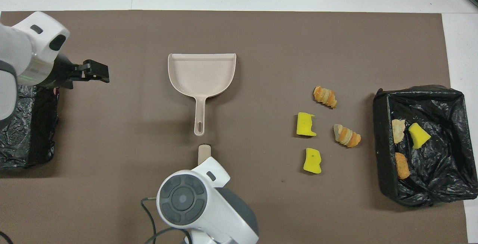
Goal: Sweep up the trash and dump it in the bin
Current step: 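Release the dustpan and withdraw the right gripper toward the robot, then grasp the dustpan with the left gripper while the right gripper grasps the brush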
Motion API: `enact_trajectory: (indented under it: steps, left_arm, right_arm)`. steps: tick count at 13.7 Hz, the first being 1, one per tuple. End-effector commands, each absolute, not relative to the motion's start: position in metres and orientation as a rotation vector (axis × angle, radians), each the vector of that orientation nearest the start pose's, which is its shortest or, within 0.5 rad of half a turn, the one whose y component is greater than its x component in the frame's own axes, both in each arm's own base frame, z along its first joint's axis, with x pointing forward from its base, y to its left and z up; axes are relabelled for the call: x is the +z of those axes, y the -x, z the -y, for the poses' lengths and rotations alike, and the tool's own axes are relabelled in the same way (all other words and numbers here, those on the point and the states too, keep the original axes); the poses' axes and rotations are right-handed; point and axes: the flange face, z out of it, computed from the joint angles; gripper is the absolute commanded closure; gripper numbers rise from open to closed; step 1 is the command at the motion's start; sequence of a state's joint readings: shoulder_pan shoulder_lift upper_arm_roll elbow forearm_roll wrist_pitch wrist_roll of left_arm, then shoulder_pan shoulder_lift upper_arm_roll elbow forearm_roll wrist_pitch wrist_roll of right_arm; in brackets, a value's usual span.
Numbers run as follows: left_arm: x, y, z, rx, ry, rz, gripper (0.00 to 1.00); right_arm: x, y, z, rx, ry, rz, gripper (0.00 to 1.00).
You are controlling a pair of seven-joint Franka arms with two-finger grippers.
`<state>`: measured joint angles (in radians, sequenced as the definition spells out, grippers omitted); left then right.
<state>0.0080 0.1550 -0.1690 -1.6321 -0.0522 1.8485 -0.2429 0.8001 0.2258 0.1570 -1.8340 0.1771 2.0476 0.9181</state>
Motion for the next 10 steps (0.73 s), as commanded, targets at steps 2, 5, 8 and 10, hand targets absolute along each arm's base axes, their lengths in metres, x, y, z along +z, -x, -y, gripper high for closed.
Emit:
enact_trajectory:
  steps: [2,5,8,10]
  left_arm:
    - [0.515,-0.643,0.126,-0.07,3.227,0.169,0.0]
    - [0.48,-0.645,0.186,-0.04,3.229,0.134,0.0]
    - [0.459,-0.643,0.22,-0.036,3.216,0.109,0.0]
    - [0.449,-0.634,0.246,-0.011,3.211,0.071,0.0]
  right_arm:
    - [0.352,-0.314,-0.506,0.272,3.064,-0.08,0.0]
    - [0.332,-0.29,-0.504,0.29,3.096,-0.045,0.05]
    - [0.333,-0.29,-0.504,0.289,3.095,-0.055,0.19]
    - [0.334,-0.291,-0.505,0.286,3.094,-0.073,0.34]
